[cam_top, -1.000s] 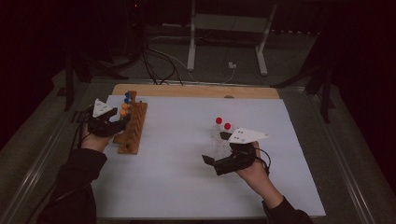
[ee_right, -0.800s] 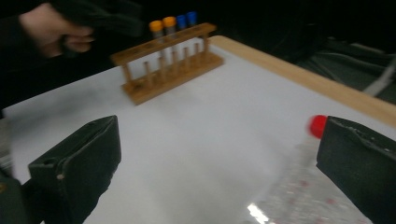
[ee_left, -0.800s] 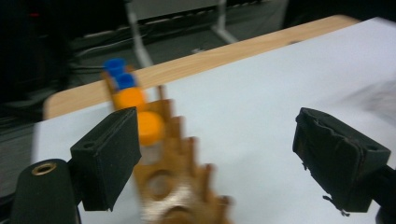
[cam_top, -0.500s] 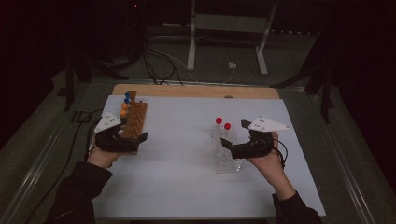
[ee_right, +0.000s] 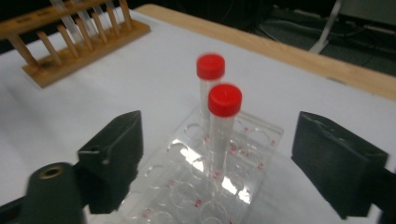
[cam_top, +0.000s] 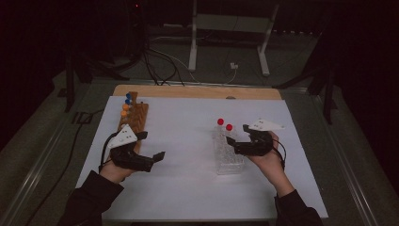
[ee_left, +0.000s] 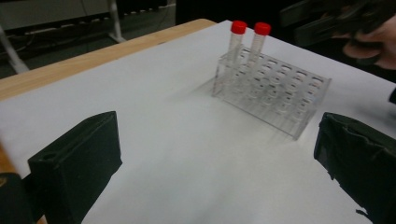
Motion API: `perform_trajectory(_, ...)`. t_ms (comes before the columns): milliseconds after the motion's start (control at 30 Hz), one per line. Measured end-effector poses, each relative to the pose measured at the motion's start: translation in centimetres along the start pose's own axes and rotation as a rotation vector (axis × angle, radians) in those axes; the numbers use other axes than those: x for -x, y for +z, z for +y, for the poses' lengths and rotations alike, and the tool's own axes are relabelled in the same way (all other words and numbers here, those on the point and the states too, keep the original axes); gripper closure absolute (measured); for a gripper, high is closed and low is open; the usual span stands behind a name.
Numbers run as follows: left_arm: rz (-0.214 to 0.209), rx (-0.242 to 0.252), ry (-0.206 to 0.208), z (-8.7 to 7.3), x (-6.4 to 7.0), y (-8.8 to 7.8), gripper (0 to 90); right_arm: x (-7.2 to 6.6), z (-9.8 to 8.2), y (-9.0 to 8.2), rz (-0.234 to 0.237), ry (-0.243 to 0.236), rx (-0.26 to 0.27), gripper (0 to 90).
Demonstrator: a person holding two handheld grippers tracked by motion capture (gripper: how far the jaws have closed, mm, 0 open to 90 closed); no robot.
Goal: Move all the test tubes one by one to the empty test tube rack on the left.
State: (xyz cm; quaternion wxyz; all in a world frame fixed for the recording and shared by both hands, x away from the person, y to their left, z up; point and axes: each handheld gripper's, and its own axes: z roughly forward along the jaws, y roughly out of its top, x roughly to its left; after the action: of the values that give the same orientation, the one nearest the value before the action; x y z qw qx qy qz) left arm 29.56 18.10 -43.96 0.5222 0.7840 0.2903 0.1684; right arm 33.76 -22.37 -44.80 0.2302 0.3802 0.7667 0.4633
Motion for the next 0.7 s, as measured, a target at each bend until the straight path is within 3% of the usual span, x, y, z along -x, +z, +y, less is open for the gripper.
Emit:
perform_trajectory(467,-0.020,0.011,0.008,0.0,0.5,0.1,1.5,0.5,-0.9,2.9,-0.038,-0.001,-0.075,54.2)
perform_trajectory(700,-0.027,0.007,0.008,-0.1,0.6,0.2,1.5,0.4,-0.8,3.7,-0.025,-0.014,-0.088,61.7)
